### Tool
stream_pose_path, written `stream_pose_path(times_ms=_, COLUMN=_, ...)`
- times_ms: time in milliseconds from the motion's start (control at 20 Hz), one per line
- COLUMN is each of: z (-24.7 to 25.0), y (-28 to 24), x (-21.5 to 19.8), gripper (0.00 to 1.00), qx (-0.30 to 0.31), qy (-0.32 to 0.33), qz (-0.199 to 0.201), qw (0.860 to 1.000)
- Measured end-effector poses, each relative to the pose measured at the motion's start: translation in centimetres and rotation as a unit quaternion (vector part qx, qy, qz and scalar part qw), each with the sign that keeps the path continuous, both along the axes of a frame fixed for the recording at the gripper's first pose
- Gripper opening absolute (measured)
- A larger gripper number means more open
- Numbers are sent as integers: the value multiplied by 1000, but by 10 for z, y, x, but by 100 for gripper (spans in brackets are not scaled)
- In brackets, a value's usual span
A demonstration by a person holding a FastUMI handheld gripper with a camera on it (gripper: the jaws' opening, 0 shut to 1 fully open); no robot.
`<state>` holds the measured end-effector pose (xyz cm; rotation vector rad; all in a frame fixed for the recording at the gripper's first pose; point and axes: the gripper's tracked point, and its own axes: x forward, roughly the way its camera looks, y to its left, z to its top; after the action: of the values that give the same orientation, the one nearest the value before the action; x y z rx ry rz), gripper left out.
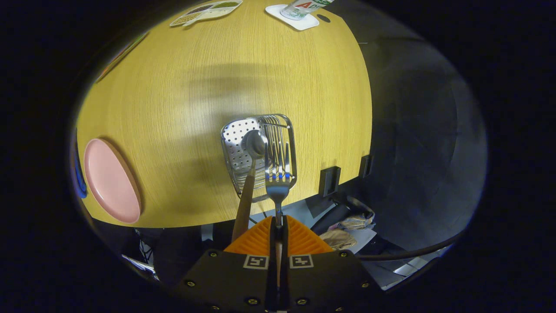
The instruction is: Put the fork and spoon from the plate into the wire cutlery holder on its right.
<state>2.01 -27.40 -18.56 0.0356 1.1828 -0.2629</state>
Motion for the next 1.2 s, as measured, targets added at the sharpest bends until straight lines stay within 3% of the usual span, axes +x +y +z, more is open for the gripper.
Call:
stream_pose_path(times_ms=200, z=5, y=-7, x=4, gripper=11, qx=-4, qy=-16, qz=-11, qw=1000)
stream_pose_path(times_ms=250, z=10, y=-8, x=5, gripper=26, qx=-10, qy=-21, qz=-12, qw=1000)
stream_pose_path(times_ms=400, z=20, y=-11, x=10, gripper=52, qx=-17, qy=-47, qz=-12, qw=999)
stream_pose_path(times_ms=450, z=22, y=-12, x=12, gripper=68, qx=-17, qy=-55, qz=-12, qw=998)
stream_pose_path(times_ms=650, z=34, y=0, x=17, gripper=94, qx=2, qy=-84, qz=-7, qw=996)
stream_pose_path(times_ms=900, z=38, y=12, x=21, gripper=97, qx=-5, qy=-100, qz=8, qw=995)
stream_pose_path(times_ms=1200, z=67, y=29, x=30, gripper=97, qx=10, qy=-187, qz=1, qw=982)
